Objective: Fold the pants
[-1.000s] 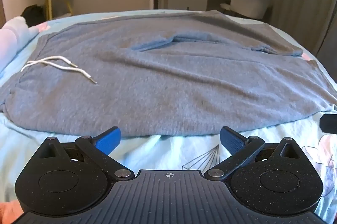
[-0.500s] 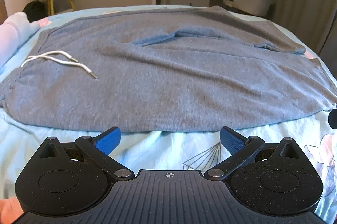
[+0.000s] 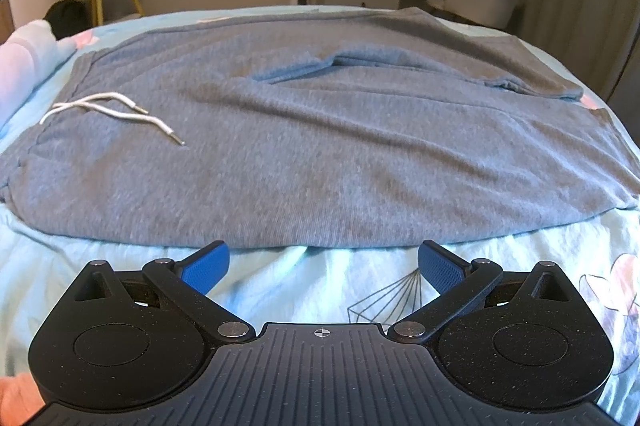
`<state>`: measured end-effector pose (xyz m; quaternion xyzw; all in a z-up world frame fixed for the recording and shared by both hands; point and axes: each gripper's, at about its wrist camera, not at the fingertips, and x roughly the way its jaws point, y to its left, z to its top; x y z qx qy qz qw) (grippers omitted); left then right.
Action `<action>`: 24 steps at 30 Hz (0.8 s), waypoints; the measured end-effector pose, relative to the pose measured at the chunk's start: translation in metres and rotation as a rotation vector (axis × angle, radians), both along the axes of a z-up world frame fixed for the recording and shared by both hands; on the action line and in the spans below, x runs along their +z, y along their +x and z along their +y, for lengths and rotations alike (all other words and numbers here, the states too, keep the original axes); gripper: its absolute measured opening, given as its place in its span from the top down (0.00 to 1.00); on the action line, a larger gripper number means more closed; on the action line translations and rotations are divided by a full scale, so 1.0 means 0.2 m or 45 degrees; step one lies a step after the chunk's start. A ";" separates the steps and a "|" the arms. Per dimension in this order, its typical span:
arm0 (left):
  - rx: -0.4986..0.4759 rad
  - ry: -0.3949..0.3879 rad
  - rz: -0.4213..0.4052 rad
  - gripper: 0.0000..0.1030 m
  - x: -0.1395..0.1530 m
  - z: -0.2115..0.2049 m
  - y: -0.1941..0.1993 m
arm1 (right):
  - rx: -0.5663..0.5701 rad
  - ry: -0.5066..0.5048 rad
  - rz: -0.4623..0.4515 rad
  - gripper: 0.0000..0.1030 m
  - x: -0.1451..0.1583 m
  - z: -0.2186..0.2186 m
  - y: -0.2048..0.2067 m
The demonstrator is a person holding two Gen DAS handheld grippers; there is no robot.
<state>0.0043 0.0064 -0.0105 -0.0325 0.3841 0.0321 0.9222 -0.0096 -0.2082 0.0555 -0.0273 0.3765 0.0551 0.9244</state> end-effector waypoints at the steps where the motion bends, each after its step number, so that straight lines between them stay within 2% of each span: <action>1: 0.001 -0.001 0.003 0.00 0.00 0.00 0.00 | 0.001 0.000 -0.002 0.04 0.00 0.00 0.00; 24: 0.023 -0.034 -0.019 0.00 0.02 0.03 -0.03 | -0.034 -0.034 -0.085 0.04 0.12 0.02 -0.08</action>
